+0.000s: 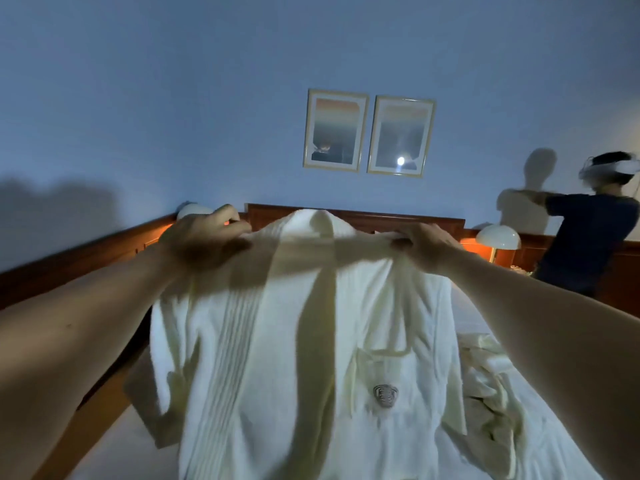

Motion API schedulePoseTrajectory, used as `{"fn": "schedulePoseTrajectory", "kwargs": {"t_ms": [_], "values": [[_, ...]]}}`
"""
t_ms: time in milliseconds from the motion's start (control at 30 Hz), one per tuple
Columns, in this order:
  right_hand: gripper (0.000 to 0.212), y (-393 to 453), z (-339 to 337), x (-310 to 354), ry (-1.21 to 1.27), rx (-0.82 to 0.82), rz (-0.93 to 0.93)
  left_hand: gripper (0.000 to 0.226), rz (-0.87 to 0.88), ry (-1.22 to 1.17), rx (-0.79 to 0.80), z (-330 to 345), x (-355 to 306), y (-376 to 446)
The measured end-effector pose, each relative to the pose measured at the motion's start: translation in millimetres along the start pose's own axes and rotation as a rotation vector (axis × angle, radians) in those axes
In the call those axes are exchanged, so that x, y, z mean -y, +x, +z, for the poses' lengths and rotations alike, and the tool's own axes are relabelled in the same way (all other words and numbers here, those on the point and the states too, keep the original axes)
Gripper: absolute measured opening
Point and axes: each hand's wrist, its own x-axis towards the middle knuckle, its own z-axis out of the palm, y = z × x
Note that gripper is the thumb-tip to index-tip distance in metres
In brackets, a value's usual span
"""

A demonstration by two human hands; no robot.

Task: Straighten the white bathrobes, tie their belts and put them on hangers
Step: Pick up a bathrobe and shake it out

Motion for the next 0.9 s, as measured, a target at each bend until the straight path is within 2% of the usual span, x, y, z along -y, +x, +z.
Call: {"fn": "schedulePoseTrajectory", "kwargs": {"t_ms": [100,200,300,400,500,567,633,667,733,767,833,900], "values": [[0.025,-7,10,1,0.008,-0.029,-0.029,0.041,0.133,0.068,0.039,-13,-12,2],[0.023,-10,19,5,0.034,-0.093,-0.034,0.044,0.067,0.04,0.123,-16,-24,4],[0.02,-9,22,7,0.172,-0.174,0.034,0.026,-0.173,-0.055,0.028,-7,-31,12],[0.025,-11,20,9,0.35,-0.254,0.098,0.023,-0.404,-0.168,0.061,-3,-35,25],[0.038,-16,21,15,0.272,-0.122,-0.002,0.012,-0.485,-0.304,-0.01,-2,-49,37],[0.03,-17,24,16,0.06,0.072,-0.08,0.02,-0.506,-0.348,0.012,-2,-63,40],[0.04,-17,29,12,-0.118,0.244,-0.145,0.036,-0.438,-0.31,0.086,-11,-72,38],[0.039,-17,32,9,-0.154,0.266,-0.148,0.042,-0.375,-0.273,0.153,-15,-71,34],[0.026,-17,38,-1,-0.148,0.179,-0.123,0.055,-0.222,-0.17,0.301,-18,-65,24],[0.025,-17,41,-6,-0.147,0.115,-0.104,0.062,-0.153,-0.11,0.323,-15,-58,16],[0.029,-18,41,-12,-0.152,0.056,-0.07,0.07,-0.06,-0.038,0.259,-3,-47,6],[0.033,-17,42,-12,-0.132,0.019,-0.048,0.077,-0.022,-0.072,0.15,5,-44,4]]}}
